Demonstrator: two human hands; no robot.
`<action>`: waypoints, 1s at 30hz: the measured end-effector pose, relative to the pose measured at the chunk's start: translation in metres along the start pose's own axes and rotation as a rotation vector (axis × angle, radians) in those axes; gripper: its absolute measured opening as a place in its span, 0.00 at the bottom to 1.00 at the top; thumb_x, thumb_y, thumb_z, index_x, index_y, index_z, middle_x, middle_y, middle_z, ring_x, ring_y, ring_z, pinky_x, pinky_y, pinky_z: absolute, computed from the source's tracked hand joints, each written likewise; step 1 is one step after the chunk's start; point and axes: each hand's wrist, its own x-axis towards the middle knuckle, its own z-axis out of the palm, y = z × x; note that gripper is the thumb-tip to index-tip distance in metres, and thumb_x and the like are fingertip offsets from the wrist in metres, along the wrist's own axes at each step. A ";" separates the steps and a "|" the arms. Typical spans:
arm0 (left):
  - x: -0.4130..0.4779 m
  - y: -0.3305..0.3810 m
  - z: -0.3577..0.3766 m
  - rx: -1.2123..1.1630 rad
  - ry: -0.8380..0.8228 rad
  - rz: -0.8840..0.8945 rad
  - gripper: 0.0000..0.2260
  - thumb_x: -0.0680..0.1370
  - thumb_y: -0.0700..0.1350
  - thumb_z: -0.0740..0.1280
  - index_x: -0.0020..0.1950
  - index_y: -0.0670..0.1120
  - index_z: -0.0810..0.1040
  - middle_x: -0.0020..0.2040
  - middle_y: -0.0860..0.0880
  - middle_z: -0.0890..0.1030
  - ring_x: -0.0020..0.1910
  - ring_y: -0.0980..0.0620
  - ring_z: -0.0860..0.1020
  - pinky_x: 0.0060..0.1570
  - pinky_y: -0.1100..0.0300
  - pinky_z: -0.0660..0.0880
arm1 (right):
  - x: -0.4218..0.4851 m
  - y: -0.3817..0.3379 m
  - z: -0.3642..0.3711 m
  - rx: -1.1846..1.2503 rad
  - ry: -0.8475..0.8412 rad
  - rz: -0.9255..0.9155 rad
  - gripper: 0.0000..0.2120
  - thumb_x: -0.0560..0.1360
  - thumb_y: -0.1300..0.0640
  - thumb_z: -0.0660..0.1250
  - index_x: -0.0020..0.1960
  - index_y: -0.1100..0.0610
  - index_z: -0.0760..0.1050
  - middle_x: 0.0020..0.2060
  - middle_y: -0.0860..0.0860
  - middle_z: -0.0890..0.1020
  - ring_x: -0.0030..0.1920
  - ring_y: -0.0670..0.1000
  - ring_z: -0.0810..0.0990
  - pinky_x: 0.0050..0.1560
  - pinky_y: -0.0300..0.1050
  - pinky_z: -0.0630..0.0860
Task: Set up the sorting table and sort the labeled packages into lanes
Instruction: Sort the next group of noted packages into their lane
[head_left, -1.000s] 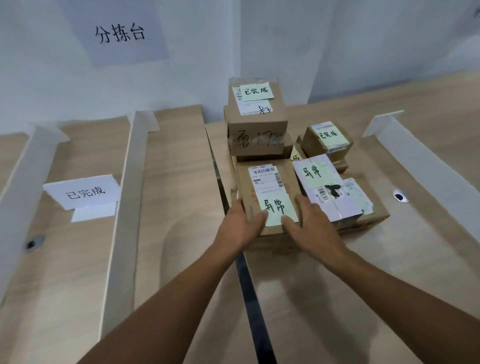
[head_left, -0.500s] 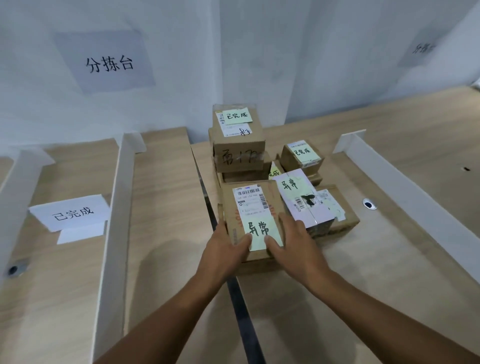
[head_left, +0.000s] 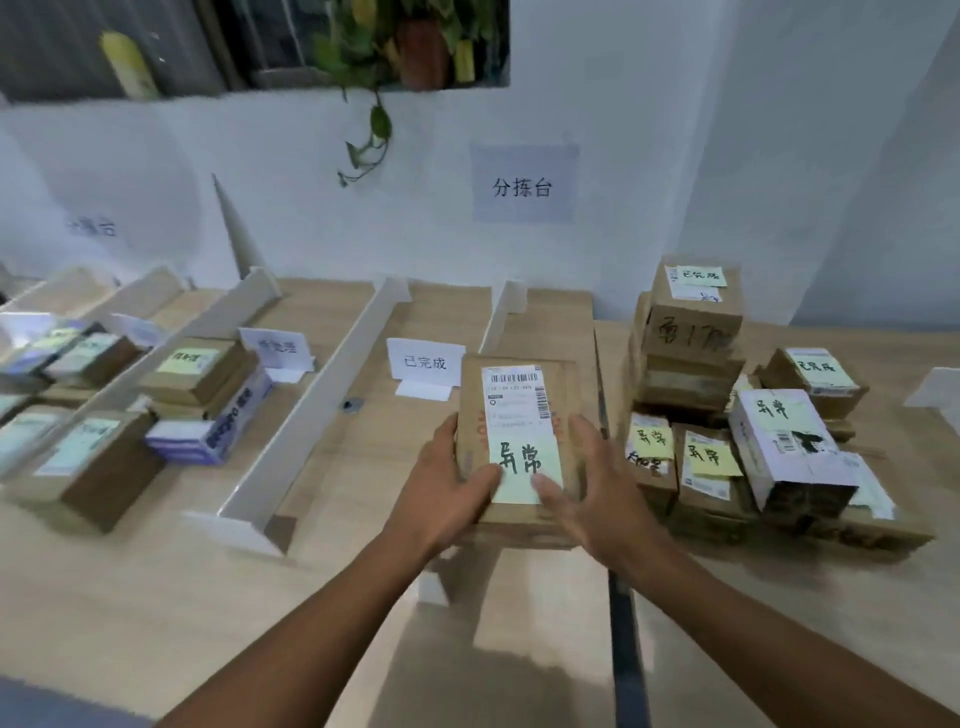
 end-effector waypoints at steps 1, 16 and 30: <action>-0.012 -0.008 -0.019 0.008 0.037 -0.011 0.32 0.70 0.59 0.66 0.73 0.64 0.62 0.66 0.59 0.77 0.61 0.57 0.77 0.57 0.57 0.76 | -0.002 -0.014 0.012 0.019 -0.024 -0.048 0.41 0.74 0.41 0.72 0.80 0.43 0.54 0.62 0.47 0.66 0.61 0.46 0.72 0.58 0.36 0.74; -0.164 -0.139 -0.285 -0.057 0.556 -0.080 0.25 0.76 0.64 0.68 0.68 0.76 0.59 0.63 0.70 0.75 0.59 0.68 0.77 0.53 0.65 0.76 | -0.021 -0.259 0.243 0.056 -0.348 -0.524 0.34 0.75 0.43 0.71 0.71 0.27 0.54 0.64 0.40 0.68 0.61 0.29 0.68 0.56 0.21 0.61; -0.240 -0.306 -0.572 0.026 0.757 -0.154 0.30 0.75 0.63 0.67 0.73 0.65 0.58 0.69 0.61 0.75 0.62 0.59 0.78 0.55 0.62 0.77 | -0.041 -0.480 0.536 0.094 -0.505 -0.681 0.36 0.77 0.39 0.67 0.75 0.29 0.48 0.72 0.42 0.64 0.68 0.47 0.72 0.61 0.46 0.76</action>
